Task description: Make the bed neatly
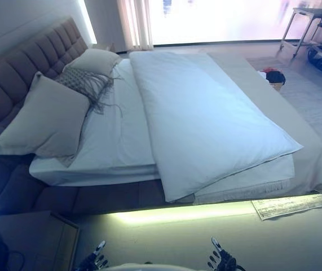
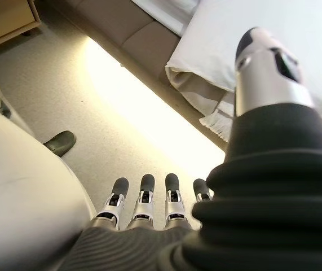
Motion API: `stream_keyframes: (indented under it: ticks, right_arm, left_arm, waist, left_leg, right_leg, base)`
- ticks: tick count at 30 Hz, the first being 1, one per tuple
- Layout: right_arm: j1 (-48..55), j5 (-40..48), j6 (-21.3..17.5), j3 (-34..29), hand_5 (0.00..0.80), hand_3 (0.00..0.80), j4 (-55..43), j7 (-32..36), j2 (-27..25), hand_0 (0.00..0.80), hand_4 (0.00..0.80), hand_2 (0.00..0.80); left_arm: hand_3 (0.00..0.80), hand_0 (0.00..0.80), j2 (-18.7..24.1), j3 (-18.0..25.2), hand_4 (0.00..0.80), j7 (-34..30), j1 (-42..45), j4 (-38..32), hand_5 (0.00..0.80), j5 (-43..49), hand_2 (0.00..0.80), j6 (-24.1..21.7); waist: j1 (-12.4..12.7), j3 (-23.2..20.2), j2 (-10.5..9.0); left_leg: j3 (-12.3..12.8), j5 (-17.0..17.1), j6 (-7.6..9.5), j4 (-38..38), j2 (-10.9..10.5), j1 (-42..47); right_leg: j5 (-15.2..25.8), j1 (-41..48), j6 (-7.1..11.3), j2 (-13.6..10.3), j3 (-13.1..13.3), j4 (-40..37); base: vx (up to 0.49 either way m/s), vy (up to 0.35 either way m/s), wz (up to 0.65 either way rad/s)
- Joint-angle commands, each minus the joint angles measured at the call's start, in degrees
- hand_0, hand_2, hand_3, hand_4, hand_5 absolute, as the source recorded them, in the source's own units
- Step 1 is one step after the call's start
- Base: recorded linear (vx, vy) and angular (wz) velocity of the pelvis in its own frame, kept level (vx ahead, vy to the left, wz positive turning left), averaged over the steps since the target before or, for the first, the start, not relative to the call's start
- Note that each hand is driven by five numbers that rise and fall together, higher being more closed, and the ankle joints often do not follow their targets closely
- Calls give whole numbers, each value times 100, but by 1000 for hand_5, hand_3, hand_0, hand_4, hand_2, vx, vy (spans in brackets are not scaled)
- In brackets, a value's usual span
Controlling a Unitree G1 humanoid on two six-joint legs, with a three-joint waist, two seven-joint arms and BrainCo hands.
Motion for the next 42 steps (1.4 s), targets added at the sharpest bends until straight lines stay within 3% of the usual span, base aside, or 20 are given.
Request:
stream_keyframes:
  ticks: [1,4,7,12,19,23,26,29,31,33,35,36,37,38,40,42]
  right_arm:
    - [-523,283,-37,-170,0,0,-155,-4,-20,0,0,0]
    - [-556,304,37,-269,0,0,-218,-103,46,0,0,0]
    - [-460,133,97,-284,0,0,-173,-70,85,0,0,0]
    - [-397,158,28,-321,0,0,-231,-52,45,0,0,0]
    - [-469,-2,-106,-331,0,0,-69,-80,-119,0,0,0]
    - [-462,-39,-97,-299,0,0,-23,-134,-143,0,0,0]
    - [-474,-108,-56,-232,0,0,-49,-123,-157,0,0,0]
    - [-450,-210,39,-169,0,0,-132,-154,-216,0,0,0]
    - [-461,-297,66,-144,0,0,-158,-251,-296,0,0,0]
    - [-467,-255,5,-142,0,0,-118,-367,-326,0,0,0]
    - [-467,-134,-54,-173,0,0,-72,-358,-352,0,0,0]
    - [-486,16,-74,-185,0,0,-81,-368,-366,0,0,0]
    - [-540,108,-44,-199,0,0,-115,-437,-355,0,0,0]
    - [-545,109,-22,-209,0,0,-122,-448,-353,0,0,0]
    - [-452,153,39,-277,0,0,-113,-325,-355,0,0,0]
    - [-366,92,40,-289,0,0,-42,-144,-310,0,0,0]
  left_arm:
    - [0,0,80,25,0,44,-522,-128,0,-249,0,-61]
    - [0,0,74,25,0,171,-581,-216,0,-218,0,-55]
    - [0,0,7,185,0,222,-472,-216,0,-245,0,-192]
    - [0,0,-105,204,0,247,-135,-168,0,37,0,-115]
    - [0,0,-94,248,0,-38,-20,-12,0,306,0,-120]
    - [0,0,-90,240,0,-11,-1,-14,0,302,0,-150]
    - [0,0,-79,270,0,-5,51,-33,0,181,0,-153]
    - [0,0,-159,328,0,-39,90,11,0,28,0,-218]
    - [0,0,-247,355,0,-63,95,30,0,-39,0,-231]
    - [0,0,-353,354,0,-52,67,54,0,-40,0,-234]
    - [0,0,-391,290,0,-26,53,46,0,-29,0,-234]
    - [0,0,-383,245,0,16,19,32,0,50,0,-222]
    - [0,0,-354,246,0,73,15,76,0,119,0,-258]
    - [0,0,-332,260,0,82,15,83,0,127,0,-258]
    - [0,0,-178,329,0,60,-41,63,0,163,0,-227]
    - [0,0,-106,330,0,87,-100,35,0,159,0,-193]
  waist:
    - [-197,520,-35]
    - [-231,615,-117]
    - [-186,568,-212]
    - [-141,326,-213]
    - [-209,205,52]
    - [-238,211,108]
    - [-249,249,139]
    - [-164,361,128]
    - [-65,523,86]
    - [-26,594,182]
    - [44,616,254]
    - [101,637,256]
    - [185,646,194]
    - [195,619,182]
    - [168,470,116]
    - [173,366,99]
  left_leg:
    - [19,-287,-142,542,104,-228]
    - [112,-680,-115,723,204,63]
    - [190,-811,-123,1030,295,149]
    - [75,-597,-330,619,539,636]
    - [-78,-378,-553,168,679,951]
    - [-142,-409,-619,275,735,1018]
    - [-193,-88,-748,738,896,925]
    - [-446,723,-957,2018,1062,279]
    - [-641,973,-998,2710,976,-517]
    - [-521,777,-942,1926,825,-751]
    - [-174,901,-941,825,870,-731]
    - [-146,1016,-939,599,884,-842]
    - [-422,825,-839,480,759,-838]
    - [-444,774,-816,468,750,-836]
    - [-234,597,-750,361,758,-627]
    - [-231,555,-718,159,728,-397]
  right_leg:
    - [2185,-791,262,-254,-286,-1276]
    - [2288,-1071,302,-384,-532,-1348]
    - [2046,-719,304,-406,-740,-1133]
    - [1907,-260,330,-353,-865,-910]
    - [1493,-204,232,-216,-909,-580]
    - [1310,-271,152,-200,-894,-287]
    - [1116,-374,3,-135,-944,-15]
    - [874,-140,-314,16,-1034,-80]
    - [780,139,-433,-3,-968,-206]
    - [737,347,-303,35,-852,-316]
    - [695,585,-187,78,-813,-454]
    - [671,718,-166,97,-788,-517]
    - [627,849,-137,40,-706,-580]
    - [647,877,-126,36,-698,-627]
    - [696,1073,-12,-74,-808,-819]
    - [804,1133,61,-149,-880,-997]
  base:
    - [59,-257,-18]
    - [150,-255,1]
    - [186,-254,46]
    - [212,-192,42]
    - [115,-83,-1]
    - [67,-93,-2]
    - [42,-92,-6]
    - [22,-86,-2]
    - [98,36,-7]
    - [205,203,-15]
    - [215,180,-29]
    - [209,111,-35]
    - [186,99,-41]
    - [222,108,-40]
    - [207,120,13]
    - [208,90,40]
